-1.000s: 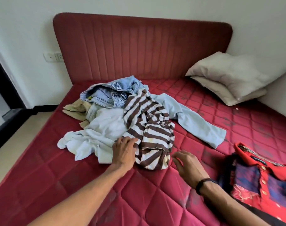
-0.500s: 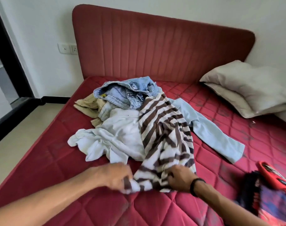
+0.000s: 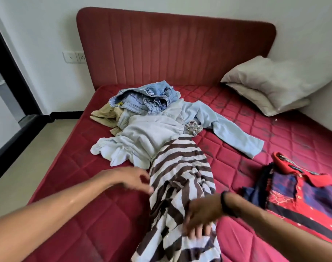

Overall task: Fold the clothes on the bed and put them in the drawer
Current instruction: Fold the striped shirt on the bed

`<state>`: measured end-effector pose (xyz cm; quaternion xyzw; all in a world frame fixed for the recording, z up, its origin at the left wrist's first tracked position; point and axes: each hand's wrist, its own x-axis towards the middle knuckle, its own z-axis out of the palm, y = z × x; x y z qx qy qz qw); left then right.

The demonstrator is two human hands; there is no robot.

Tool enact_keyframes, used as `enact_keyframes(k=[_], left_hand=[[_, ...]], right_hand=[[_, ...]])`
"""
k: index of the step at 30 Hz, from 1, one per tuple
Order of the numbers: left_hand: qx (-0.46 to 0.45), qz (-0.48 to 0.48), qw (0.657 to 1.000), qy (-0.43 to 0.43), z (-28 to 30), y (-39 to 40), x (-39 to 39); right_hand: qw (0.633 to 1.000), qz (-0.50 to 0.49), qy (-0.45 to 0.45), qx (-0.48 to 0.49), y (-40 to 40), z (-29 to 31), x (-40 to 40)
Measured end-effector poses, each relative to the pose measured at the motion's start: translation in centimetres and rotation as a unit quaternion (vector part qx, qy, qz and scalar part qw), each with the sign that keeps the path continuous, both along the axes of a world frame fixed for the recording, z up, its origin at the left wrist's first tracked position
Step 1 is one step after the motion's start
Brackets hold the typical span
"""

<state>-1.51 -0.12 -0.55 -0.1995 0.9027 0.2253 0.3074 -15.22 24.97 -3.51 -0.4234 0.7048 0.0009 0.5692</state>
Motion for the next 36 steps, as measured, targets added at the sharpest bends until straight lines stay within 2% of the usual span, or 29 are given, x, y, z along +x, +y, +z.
enact_keyframes(k=[1, 2, 3, 5, 7, 10, 13, 15, 17, 18, 20, 22, 24, 25, 26, 27, 28, 29, 30, 31, 32, 33, 34, 36], left_hand=[[-0.012, 0.057, 0.995, 0.085, -0.3, -0.6, -1.2], [-0.028, 0.102, 0.984, 0.141, -0.9, -0.9, -2.7], [-0.018, 0.147, 0.974, 0.171, -1.7, -1.1, -4.2], [0.035, 0.230, 0.949, 0.211, -3.9, -1.2, -6.8], [0.097, 0.300, 0.912, 0.261, -5.5, -1.3, -9.2], [0.116, 0.349, 0.872, 0.323, -7.1, -1.7, -11.6], [0.089, 0.327, 0.885, 0.320, -7.2, -2.0, -12.7], [0.020, 0.293, 0.876, 0.381, -6.5, -2.1, -12.8], [0.002, 0.267, 0.844, 0.466, -5.0, -2.0, -12.6], [0.043, 0.266, 0.825, 0.497, -3.7, -2.0, -12.5], [0.236, 0.310, 0.763, 0.515, -0.4, -2.0, -11.9], [0.410, 0.344, 0.697, 0.477, 3.2, -2.5, -10.7], [0.470, 0.334, 0.669, 0.469, 6.9, -3.3, -9.3], [0.448, 0.322, 0.676, 0.489, 8.6, -3.6, -8.5], [0.401, 0.302, 0.692, 0.519, 10.4, -4.0, -7.4], [0.326, 0.270, 0.722, 0.548, 12.6, -4.2, -5.9], [0.262, 0.232, 0.752, 0.559, 14.4, -4.4, -4.5], [0.205, 0.189, 0.786, 0.552, 16.5, -4.6, -2.8], [0.153, 0.138, 0.826, 0.524, 18.8, -4.5, -1.1], [0.086, 0.085, 0.874, 0.471, 21.4, -4.0, 1.1], [0.012, 0.034, 0.915, 0.401, 23.6, -3.4, 3.0], [-0.045, -0.001, 0.946, 0.322, 25.4, -2.9, 5.0], [-0.069, -0.026, 0.967, 0.245, 26.8, -2.3, 6.7], [-0.067, -0.028, 0.990, 0.121, 26.9, -1.3, 9.8]], right_hand=[[0.996, -0.072, -0.019, -0.056, -0.9, 1.0, -1.5], [0.981, -0.159, 0.005, -0.113, -2.0, 2.5, -3.1], [0.956, -0.233, 0.072, -0.165, -2.7, 1.7, -5.4], [0.876, -0.330, 0.263, -0.234, -3.4, 0.2, -9.3], [0.830, -0.405, 0.308, -0.227, -4.2, -1.8, -11.5], [0.802, -0.524, 0.198, -0.208, -5.5, -3.7, -13.0], [0.750, -0.620, 0.047, -0.227, -7.6, -4.7, -14.8], [0.733, -0.641, -0.065, -0.219, -9.4, -4.9, -16.4], [0.733, -0.631, -0.138, -0.215, -11.1, -5.2, -18.2], [0.735, -0.622, -0.161, -0.214, -11.9, -4.9, -18.8], [0.712, -0.619, -0.214, -0.256, -13.1, -2.8, -19.0], [0.685, -0.596, -0.267, -0.323, -13.8, 2.1, -17.5], [0.662, -0.553, -0.325, -0.388, -13.6, 8.0, -16.5], [0.658, -0.520, -0.357, -0.410, -13.0, 11.3, -15.9], [0.683, -0.475, -0.362, -0.420, -12.1, 15.0, -14.8], [0.730, -0.426, -0.329, -0.421, -11.1, 18.5, -13.5], [0.795, -0.361, -0.246, -0.421, -10.2, 21.4, -12.3], [0.856, -0.275, -0.107, -0.424, -9.2, 24.3, -11.0], [0.893, -0.176, 0.052, -0.412, -8.3, 26.5, -9.7], [0.903, -0.075, 0.192, -0.376, -7.1, 28.9, -7.8], [0.898, 0.003, 0.279, -0.341, -6.2, 30.7, -6.4], [0.886, 0.046, 0.321, -0.330, -5.2, 32.8, -4.8], [0.875, 0.050, 0.327, -0.354, -4.2, 34.8, -3.5], [0.840, -0.031, 0.268, -0.471, -1.9, 38.6, -1.4]])
